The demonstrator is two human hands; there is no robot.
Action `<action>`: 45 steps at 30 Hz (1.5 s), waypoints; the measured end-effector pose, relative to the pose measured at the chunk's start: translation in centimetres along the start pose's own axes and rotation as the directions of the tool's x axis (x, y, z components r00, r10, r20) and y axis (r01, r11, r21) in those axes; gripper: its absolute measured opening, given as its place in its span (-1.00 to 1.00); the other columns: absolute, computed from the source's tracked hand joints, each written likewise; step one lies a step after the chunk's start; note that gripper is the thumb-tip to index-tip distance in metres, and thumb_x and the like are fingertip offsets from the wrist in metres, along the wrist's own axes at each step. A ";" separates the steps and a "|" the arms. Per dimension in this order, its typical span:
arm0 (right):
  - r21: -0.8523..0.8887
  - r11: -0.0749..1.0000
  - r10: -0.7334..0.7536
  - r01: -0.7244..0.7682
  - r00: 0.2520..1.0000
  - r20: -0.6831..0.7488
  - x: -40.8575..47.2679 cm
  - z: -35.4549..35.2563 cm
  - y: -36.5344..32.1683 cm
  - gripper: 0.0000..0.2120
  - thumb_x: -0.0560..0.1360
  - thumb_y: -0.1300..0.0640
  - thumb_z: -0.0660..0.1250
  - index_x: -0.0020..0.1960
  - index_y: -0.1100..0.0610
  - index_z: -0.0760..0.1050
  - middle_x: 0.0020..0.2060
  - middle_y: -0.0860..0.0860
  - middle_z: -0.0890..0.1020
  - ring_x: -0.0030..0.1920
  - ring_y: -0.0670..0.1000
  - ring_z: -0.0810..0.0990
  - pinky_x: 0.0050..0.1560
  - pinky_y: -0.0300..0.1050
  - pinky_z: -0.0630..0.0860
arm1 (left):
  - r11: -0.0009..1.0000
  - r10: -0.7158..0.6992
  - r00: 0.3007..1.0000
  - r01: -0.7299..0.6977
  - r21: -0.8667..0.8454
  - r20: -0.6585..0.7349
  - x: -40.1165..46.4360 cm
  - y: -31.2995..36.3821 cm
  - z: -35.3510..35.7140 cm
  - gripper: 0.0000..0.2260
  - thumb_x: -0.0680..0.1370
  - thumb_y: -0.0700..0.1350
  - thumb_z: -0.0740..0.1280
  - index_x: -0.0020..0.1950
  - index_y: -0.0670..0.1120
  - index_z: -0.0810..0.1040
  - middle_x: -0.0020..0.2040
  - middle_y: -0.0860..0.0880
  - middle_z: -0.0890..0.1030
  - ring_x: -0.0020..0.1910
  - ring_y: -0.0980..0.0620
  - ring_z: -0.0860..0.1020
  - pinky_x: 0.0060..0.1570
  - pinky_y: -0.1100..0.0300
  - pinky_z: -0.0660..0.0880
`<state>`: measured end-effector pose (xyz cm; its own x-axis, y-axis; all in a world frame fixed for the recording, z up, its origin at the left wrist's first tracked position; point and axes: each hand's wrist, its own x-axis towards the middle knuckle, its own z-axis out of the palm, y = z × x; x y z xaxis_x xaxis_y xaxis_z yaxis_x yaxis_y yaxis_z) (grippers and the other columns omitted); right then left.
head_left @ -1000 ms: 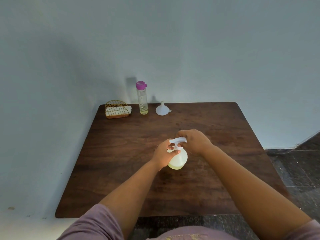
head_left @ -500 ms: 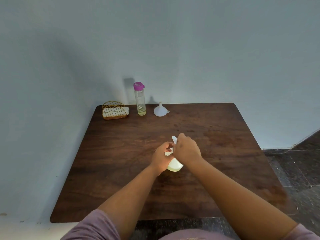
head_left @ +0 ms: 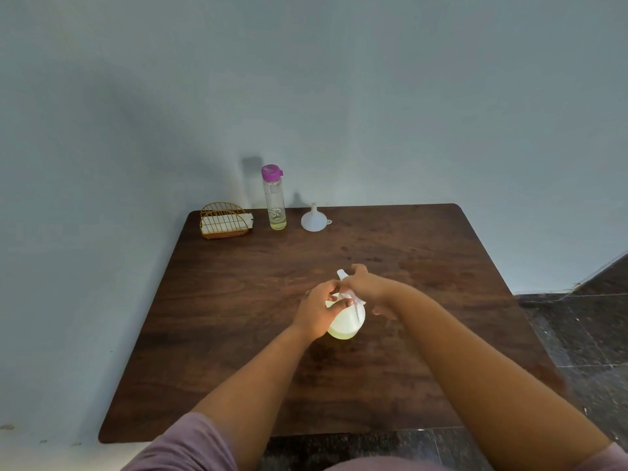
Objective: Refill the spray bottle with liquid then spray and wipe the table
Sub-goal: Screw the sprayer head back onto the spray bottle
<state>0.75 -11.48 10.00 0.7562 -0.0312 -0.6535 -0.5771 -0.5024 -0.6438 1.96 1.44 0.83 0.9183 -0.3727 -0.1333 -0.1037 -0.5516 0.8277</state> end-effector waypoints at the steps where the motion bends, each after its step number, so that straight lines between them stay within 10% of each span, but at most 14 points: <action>1: 0.010 0.997 -0.075 0.074 0.997 0.026 -0.2 -0.9 0.3 -0.26 0.46 0.19 0.23 0.54 -0.03 -0.03 0.51 0.12 0.12 0.43 0.21 0.24 0.30 0.04 0.31 | 1.000 0.003 1.000 -0.003 0.011 0.009 0.1 0.0 -0.1 -0.72 0.54 0.00 0.39 0.23 -0.02 0.54 0.18 0.04 0.62 0.11 0.06 0.57 0.11 0.09 0.53; 4: -0.322 0.855 -0.438 0.406 0.899 -0.028 -0.8 -3.1 1.2 -0.24 0.39 0.39 0.21 0.49 -0.11 0.17 0.52 0.00 0.15 0.49 0.11 0.16 0.42 0.13 0.29 | 1.000 0.012 1.000 -0.012 0.027 0.012 0.0 0.0 -0.2 -0.68 0.56 -0.01 0.38 0.29 -0.04 0.50 0.24 0.04 0.58 0.09 0.12 0.53 0.10 0.13 0.51; 7: -0.783 0.455 -0.567 0.424 0.816 0.113 -0.5 -3.6 1.3 -0.37 0.47 0.34 0.31 0.43 -0.13 0.32 0.52 -0.14 0.18 0.55 0.01 -0.03 0.46 0.11 0.18 | 0.999 0.000 1.000 -0.001 0.040 0.005 0.1 -0.2 0.1 -0.62 0.56 0.01 0.37 0.35 -0.03 0.46 0.31 0.01 0.54 0.17 0.06 0.54 0.17 0.10 0.52; 13: -0.916 0.114 -0.648 0.384 0.728 0.225 0.6 -2.4 0.6 -0.63 0.54 0.14 0.33 0.34 0.00 0.47 0.32 -0.04 0.48 0.44 0.03 0.27 0.34 -0.04 0.34 | 0.998 -0.036 0.999 0.035 0.054 0.019 0.2 -0.6 0.3 -0.57 0.56 -0.08 0.38 0.42 -0.01 0.42 0.33 0.01 0.54 0.27 -0.02 0.53 0.26 0.03 0.50; 17: -0.913 0.200 -0.608 0.354 0.776 0.168 1.1 -1.6 0.1 -0.71 0.53 0.16 0.33 0.25 0.08 0.53 0.14 0.00 0.58 0.09 -0.02 0.50 0.09 -0.15 0.53 | 0.994 -0.105 0.994 0.105 0.017 0.011 0.7 -1.0 0.4 -0.57 0.54 -0.01 0.41 0.39 0.00 0.45 0.29 0.02 0.56 0.24 -0.04 0.54 0.23 0.07 0.52; 29: -0.838 0.407 -0.496 0.364 0.858 0.132 1.7 -1.9 -0.3 -0.69 0.47 0.07 0.43 0.19 0.09 0.55 0.03 -0.01 0.63 0.06 0.03 0.57 -0.06 -0.18 0.41 | 0.971 -0.240 0.968 0.239 0.021 0.066 -0.2 -2.9 1.6 -0.45 0.51 0.16 0.38 0.44 0.04 0.33 0.36 -0.01 0.40 0.30 -0.04 0.42 0.32 0.02 0.38; 36: -0.761 0.618 -0.487 0.200 0.856 -0.171 1.6 0.3 1.1 -0.78 0.51 -0.05 0.33 -0.13 0.11 0.46 -0.27 -0.02 0.55 -0.26 -0.02 0.54 -0.28 -0.20 0.42 | 0.960 -0.217 0.975 0.204 -0.193 -0.049 -0.7 -2.7 3.3 -0.57 0.48 0.16 0.39 0.32 0.12 0.50 0.30 0.09 0.50 0.36 -0.03 0.35 0.34 -0.05 0.38; 40: -0.576 0.812 -0.371 0.098 0.848 -0.379 1.2 2.0 1.7 -0.66 0.51 -0.15 0.27 -0.18 0.13 0.43 -0.38 -0.06 0.48 -0.29 -0.03 0.55 -0.30 -0.16 0.49 | 0.978 -0.204 0.976 0.201 -0.048 -0.078 -0.8 -2.4 3.3 -0.58 0.57 0.03 0.33 0.43 0.05 0.39 0.37 0.10 0.45 0.38 -0.03 0.27 0.37 -0.06 0.31; 45: -0.444 0.896 -0.094 0.006 0.980 -0.176 -0.7 -0.8 0.8 -0.26 0.30 -0.53 0.18 -0.26 0.20 0.48 -0.36 0.07 0.60 -0.37 -0.02 0.57 -0.29 -0.23 0.47 | 0.980 -0.162 0.987 0.162 0.113 -0.008 -0.7 -2.1 2.2 -0.51 0.57 0.12 0.30 0.48 0.09 0.30 0.41 0.11 0.41 0.39 -0.05 0.26 0.35 -0.11 0.31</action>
<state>0.02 -12.55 10.30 0.8495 -0.1359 -0.5098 -0.3760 -0.8338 -0.4043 0.72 1.22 -2.06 0.9260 -0.2725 -0.2614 0.0040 -0.6853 0.7283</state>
